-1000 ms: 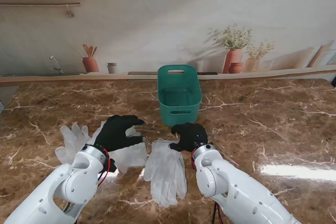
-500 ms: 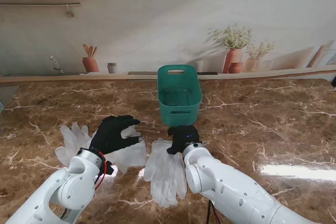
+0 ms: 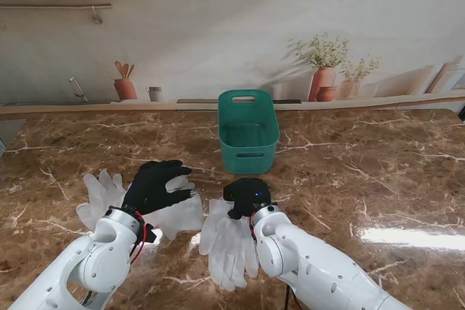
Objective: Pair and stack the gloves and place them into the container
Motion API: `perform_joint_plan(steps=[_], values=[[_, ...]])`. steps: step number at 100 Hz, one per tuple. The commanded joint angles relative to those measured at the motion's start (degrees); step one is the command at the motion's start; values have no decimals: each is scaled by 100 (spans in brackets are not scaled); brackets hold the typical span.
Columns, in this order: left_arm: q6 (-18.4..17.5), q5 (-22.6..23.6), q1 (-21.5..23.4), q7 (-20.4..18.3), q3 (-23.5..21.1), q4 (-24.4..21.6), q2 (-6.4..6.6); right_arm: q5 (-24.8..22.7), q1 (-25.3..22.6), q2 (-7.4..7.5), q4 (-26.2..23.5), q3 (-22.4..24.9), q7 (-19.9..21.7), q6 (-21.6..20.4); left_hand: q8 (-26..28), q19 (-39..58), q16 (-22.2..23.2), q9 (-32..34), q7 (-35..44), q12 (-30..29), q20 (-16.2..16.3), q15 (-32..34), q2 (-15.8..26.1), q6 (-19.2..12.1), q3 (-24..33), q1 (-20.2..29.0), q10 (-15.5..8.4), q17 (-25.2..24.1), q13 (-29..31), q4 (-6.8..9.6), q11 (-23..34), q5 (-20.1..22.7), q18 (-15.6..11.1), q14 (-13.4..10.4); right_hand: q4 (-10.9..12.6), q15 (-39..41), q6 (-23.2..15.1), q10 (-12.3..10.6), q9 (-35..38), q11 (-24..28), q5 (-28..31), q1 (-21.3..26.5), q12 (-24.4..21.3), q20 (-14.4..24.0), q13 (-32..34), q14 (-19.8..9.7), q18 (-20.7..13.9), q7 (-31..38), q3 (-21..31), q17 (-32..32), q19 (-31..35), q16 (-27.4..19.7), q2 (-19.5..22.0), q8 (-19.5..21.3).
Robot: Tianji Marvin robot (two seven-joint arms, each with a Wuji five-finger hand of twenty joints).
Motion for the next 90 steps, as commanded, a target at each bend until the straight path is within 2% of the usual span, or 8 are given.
perform_joint_plan(steps=[1, 6, 11, 20, 32, 51, 69, 90], values=[[-20, -4, 51, 20, 3, 0, -15, 116, -180, -19, 22, 71, -85, -67, 98, -104, -84, 124, 75, -71, -89, -99, 220, -135, -145, 55, -73, -18, 9, 144, -100, 84, -104, -274, -110, 119, -158, 4, 500, 11, 204, 266, -36, -206, 854, 174, 52, 176, 195, 558, 437, -112, -200, 279], [-25, 1, 55, 29, 3, 5, -15, 196, -239, -41, 11, 187, -187, -194, 102, -103, -85, 131, 81, -72, -90, -97, 225, -136, -148, 62, -72, -17, 18, 145, -102, 87, -100, -279, -96, 257, -174, -28, 880, 100, 285, 368, 83, -232, 1267, 152, 33, 225, 269, 972, 672, -80, -251, 346], [-31, -1, 59, 26, 1, 8, -15, 350, -303, -92, 9, 303, -320, -280, 106, -105, -85, 145, 87, -73, -93, -96, 225, -137, -156, 60, -67, -22, 25, 144, -103, 93, -92, -272, -100, 467, -167, -106, 1293, 51, 376, 513, 302, -445, 1613, 138, 20, 257, 275, 1294, 1030, -8, -254, 475], [-34, -7, 63, 21, -3, 11, -14, 467, -361, -141, 5, 468, -504, -402, 109, -112, -89, 148, 91, -76, -100, -102, 235, -139, -168, 67, -69, -23, 24, 145, -110, 97, -87, -278, -72, 987, -195, -318, 1631, 466, 500, 671, 590, -542, 1963, 34, -72, 308, 283, 1613, 1386, 162, -278, 538], [-53, 7, 56, 21, -13, 20, -12, 557, -409, -155, -71, 658, -576, -482, 114, -128, -93, 152, 102, -79, -111, -105, 250, -155, -188, 69, -79, -26, 35, 145, -116, 112, -89, -292, -1, 1166, -175, -348, 1550, 634, 440, 780, 768, -582, 1908, 89, -149, 297, 207, 1503, 1473, 311, -112, 568], [-57, 20, 45, 26, -28, 33, -11, 357, -341, -107, -140, 906, -702, -485, 120, -151, -98, 149, 109, -83, -124, -117, 259, -154, -217, 85, -73, -30, 31, 149, -126, 122, -71, -299, 87, 1239, -168, -339, 1403, 728, 325, 867, 973, -591, 1726, 94, -215, 240, 171, 1195, 1412, 532, 79, 515], [-56, 37, 57, 33, -39, 33, -10, 14, -506, 7, -525, 1195, -690, -394, 124, -159, -101, 152, 115, -84, -124, -126, 276, -170, -236, 94, -73, -29, 29, 152, -129, 125, -64, -300, 103, 1266, -181, -340, 1351, 758, 284, 849, 1053, -583, 1605, 72, -238, 246, 150, 1045, 1357, 666, 145, 506], [-86, 58, 56, 41, -45, 48, -8, -544, -1025, 219, -929, 1456, -735, -864, 129, -170, -102, 157, 126, -87, -119, -132, 281, -159, -246, 115, -58, -32, 31, 156, -132, 140, -50, -289, 111, 1302, -233, -365, 1286, 824, 263, 796, 1162, -523, 1507, 43, -223, 245, 179, 880, 1379, 797, 107, 522]])
